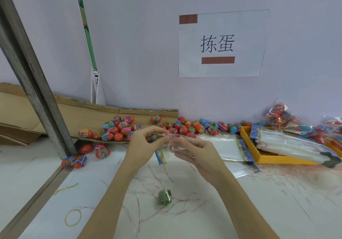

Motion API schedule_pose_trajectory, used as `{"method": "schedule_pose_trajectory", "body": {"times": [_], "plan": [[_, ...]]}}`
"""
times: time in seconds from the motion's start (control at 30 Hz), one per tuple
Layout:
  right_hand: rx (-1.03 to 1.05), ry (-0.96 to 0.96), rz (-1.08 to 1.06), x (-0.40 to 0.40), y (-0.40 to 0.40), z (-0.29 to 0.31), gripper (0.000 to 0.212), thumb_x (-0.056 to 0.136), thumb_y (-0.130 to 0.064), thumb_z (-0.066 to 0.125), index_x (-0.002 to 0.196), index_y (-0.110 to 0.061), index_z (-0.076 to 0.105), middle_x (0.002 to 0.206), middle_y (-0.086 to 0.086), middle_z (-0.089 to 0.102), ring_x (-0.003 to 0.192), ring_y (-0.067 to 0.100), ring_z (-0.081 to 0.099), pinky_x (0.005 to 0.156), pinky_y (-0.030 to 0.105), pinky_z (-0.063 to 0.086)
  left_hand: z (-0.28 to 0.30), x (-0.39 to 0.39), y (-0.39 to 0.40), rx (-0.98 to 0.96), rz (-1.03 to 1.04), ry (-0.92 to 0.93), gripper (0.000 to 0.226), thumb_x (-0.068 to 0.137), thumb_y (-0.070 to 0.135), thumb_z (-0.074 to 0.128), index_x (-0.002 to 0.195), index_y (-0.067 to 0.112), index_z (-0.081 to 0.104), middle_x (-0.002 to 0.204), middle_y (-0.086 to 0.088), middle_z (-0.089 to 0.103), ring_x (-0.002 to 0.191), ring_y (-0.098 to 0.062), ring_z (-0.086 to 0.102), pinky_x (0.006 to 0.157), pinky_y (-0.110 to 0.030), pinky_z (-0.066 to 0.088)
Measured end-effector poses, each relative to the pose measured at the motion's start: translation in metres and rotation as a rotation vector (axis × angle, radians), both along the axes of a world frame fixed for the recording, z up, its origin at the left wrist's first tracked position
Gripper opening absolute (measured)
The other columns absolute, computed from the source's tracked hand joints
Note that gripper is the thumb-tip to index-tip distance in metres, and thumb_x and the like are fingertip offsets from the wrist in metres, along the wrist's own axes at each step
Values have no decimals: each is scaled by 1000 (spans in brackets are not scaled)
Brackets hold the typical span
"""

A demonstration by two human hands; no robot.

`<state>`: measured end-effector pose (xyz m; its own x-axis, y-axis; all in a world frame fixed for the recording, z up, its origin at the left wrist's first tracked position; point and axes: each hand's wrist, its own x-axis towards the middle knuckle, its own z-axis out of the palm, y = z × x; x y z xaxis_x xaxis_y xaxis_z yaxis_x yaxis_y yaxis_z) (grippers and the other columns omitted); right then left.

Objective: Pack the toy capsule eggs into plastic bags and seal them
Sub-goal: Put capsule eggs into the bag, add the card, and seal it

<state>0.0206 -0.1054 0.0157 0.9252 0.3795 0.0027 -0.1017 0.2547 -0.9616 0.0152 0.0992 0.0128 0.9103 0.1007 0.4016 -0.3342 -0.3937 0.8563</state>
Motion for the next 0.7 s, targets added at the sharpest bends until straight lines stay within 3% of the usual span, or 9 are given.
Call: {"method": "schedule_pose_trajectory", "body": {"times": [0.13,0.23,0.3,0.37,0.43,0.47,0.53,0.6,0.7], "plan": [[17,-40,0,1,-2,-4,23,94,-32,70,107,-18,83,118,2,77,117,16,70,105,35,52,0,-1,3,-177,-84,142,46,86,23,87,124,43,70,113,3,73,98,-17,76,84,-34,64],[-101,-105,-135,3,1,-6,16,99,-27,69,101,-24,84,111,-10,79,112,2,68,107,32,48,-5,2,1,-117,-7,136,50,88,10,83,127,37,68,105,-4,70,92,-26,75,83,-35,65],[-272,-248,-264,3,3,-7,17,101,-26,67,101,-27,83,98,-12,80,99,2,72,98,29,53,-8,3,-2,45,63,37,50,91,7,79,130,34,65,109,-1,66,95,-25,70,87,-30,62],[-433,-457,-359,2,7,-10,16,102,-25,65,103,-29,81,91,-15,79,91,-1,72,90,15,53,-10,2,-3,359,108,-117,57,90,19,80,139,39,59,132,7,55,122,-14,53,105,-21,43],[-537,-640,-374,-2,12,-11,18,102,-22,65,110,-27,81,100,-22,76,97,-10,67,86,3,44,-11,0,-5,632,74,-232,65,85,38,80,145,40,55,151,11,42,141,-8,31,114,-25,22],[-575,-692,-356,-3,15,-13,19,102,-21,65,110,-25,81,104,-21,76,101,-9,66,86,4,43,-11,-1,-7,705,50,-271,65,84,45,78,145,38,57,153,11,43,143,-9,31,115,-28,19],[-618,-753,-300,-6,21,-15,20,102,-17,64,103,-21,83,102,-12,79,100,1,66,86,16,47,-13,0,-12,774,29,-333,56,84,47,72,137,30,66,138,10,62,132,-11,50,110,-29,26],[-599,-790,-232,-9,25,-17,20,102,-13,61,99,-14,81,97,-7,78,97,6,67,88,24,51,-13,1,-15,745,-8,-324,44,87,35,72,130,26,70,118,12,73,111,-11,64,101,-28,39],[-576,-817,-215,-11,26,-16,21,103,-10,57,100,-12,78,97,-6,76,97,6,67,90,27,53,-11,-1,-13,620,-80,-225,35,91,16,76,124,27,71,107,18,74,96,-1,66,86,-13,49]]}}
